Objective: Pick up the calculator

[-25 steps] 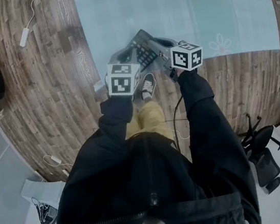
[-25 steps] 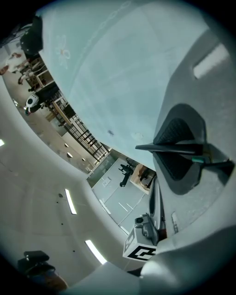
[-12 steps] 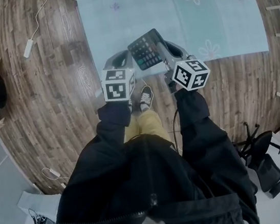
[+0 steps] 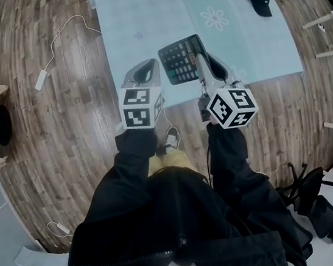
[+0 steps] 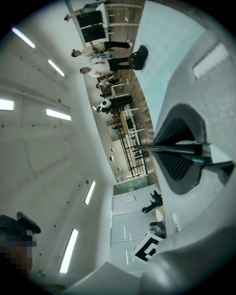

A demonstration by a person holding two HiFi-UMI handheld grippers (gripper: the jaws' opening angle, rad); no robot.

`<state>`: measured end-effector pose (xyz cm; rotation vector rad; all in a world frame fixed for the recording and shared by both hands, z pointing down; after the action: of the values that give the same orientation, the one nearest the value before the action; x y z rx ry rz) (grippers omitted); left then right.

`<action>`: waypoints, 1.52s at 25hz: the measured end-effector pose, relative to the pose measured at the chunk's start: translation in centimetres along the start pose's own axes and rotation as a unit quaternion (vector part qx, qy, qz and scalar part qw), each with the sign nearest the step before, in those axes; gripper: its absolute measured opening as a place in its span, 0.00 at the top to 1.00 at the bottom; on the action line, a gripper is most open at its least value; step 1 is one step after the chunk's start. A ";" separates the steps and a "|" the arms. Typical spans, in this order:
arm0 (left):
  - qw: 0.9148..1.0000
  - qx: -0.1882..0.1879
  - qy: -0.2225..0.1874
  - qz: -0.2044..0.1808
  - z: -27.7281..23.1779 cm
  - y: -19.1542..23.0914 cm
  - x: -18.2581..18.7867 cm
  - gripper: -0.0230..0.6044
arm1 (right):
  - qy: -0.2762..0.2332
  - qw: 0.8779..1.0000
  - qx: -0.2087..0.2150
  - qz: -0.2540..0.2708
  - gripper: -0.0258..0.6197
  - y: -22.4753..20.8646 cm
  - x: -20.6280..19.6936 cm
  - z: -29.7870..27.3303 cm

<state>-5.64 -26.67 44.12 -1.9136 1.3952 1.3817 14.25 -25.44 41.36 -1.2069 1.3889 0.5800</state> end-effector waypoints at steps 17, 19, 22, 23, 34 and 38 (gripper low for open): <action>0.984 -0.037 -0.155 -0.085 4.9 -5.5 13.2 0.97 | -0.133 0.978 -0.043 0.152 0.89 5.3 13.0 6.2; 0.980 -0.038 -0.172 -0.093 5.1 -6.0 14.6 0.97 | -0.146 0.974 -0.047 0.165 0.89 5.3 14.2 6.8; 0.975 -0.040 -0.191 -0.106 5.5 -6.6 16.2 0.97 | -0.161 0.969 -0.053 0.181 0.89 5.4 15.7 7.6; 0.974 -0.040 -0.194 -0.110 5.6 -6.7 16.5 0.97 | -0.166 0.967 -0.055 0.184 0.89 5.5 16.1 7.6; 0.964 -0.035 -0.224 -0.140 6.5 -7.7 18.8 0.97 | -0.199 0.955 -0.055 0.213 0.89 6.2 18.9 8.1; 0.960 -0.030 -0.238 -0.142 6.9 -7.5 19.3 0.97 | -0.200 0.953 -0.050 0.224 0.89 6.9 19.2 8.0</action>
<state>-2.04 -27.63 22.62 -1.5903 0.8243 1.6082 14.84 -22.32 19.65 -0.7865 1.2903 1.1584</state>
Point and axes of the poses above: the fingertips, and each gripper's own axes: z backward along the fingers, y to its left, x out of its top, the point moved 9 cm from there along z, backward along the fingers
